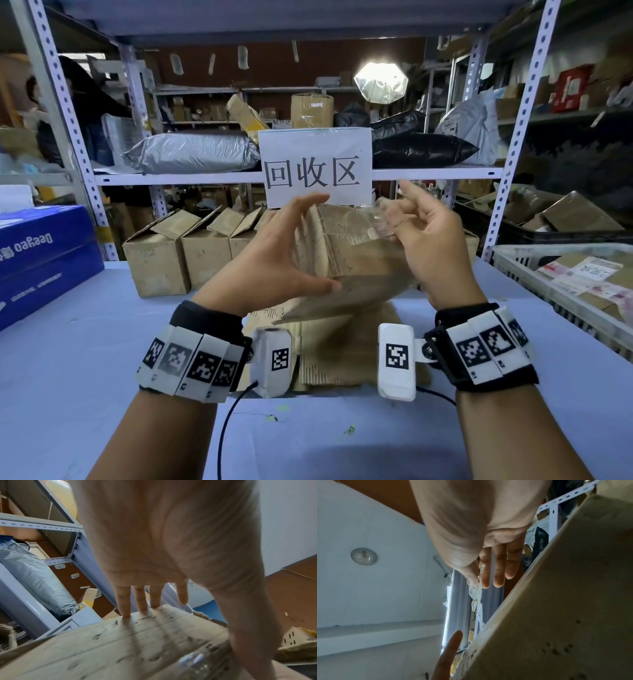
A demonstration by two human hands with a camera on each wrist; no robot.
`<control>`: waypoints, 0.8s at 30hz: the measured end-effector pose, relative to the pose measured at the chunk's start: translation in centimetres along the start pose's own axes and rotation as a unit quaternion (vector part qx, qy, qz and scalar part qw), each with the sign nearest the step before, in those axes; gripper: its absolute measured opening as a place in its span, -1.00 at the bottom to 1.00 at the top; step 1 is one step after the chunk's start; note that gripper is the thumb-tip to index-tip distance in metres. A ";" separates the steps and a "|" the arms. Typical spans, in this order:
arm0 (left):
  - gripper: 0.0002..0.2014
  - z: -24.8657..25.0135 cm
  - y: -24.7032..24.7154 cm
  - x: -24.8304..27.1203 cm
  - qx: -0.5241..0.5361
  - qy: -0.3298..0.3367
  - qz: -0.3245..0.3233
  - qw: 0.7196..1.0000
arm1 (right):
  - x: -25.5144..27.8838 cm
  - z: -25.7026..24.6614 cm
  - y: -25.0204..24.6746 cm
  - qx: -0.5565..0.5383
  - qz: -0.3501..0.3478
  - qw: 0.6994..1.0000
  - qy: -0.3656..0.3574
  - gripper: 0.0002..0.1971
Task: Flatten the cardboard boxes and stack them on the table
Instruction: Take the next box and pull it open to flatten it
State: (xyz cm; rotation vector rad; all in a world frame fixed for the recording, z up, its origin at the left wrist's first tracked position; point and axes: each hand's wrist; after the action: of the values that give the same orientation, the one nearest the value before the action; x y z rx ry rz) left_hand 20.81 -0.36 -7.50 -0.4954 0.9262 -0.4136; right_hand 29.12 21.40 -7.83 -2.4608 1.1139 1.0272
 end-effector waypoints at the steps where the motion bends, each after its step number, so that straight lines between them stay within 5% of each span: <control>1: 0.04 -0.3 0.0 0.0 0.002 -0.002 0.002 1.000 | 0.1 0.2 -0.1 0.004 -0.007 1.000 -0.012 -0.46; 5: 0.06 -1.2 0.5 -0.2 0.026 -0.019 0.010 0.999 | 0.6 -0.1 0.0 0.003 -0.092 0.993 -0.076 -0.40; 11: 0.08 -1.9 0.9 -0.5 0.060 -0.021 0.009 0.998 | 0.9 -0.1 0.6 0.110 -0.209 0.966 -0.106 -0.73; 17: 0.08 -1.9 1.1 -0.3 0.050 -0.021 -0.014 0.998 | 1.1 0.3 1.4 0.122 -0.138 0.973 -0.137 -0.80; 24: 0.03 -1.5 0.8 0.0 0.041 -0.029 -0.033 0.998 | 1.1 2.0 1.8 0.026 -0.044 0.998 -0.030 -0.81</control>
State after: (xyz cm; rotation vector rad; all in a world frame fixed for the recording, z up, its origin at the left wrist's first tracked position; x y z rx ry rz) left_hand 19.64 -0.06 -8.77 -0.4622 0.8342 -0.4933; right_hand 27.28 20.50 -9.94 -2.3984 0.9934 1.0249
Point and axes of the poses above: each hand's wrist, its own x-axis away from the middle knuckle, its own y-axis out of the palm, z = x × y, and after that the axes turned 9 degrees about z, right-handed
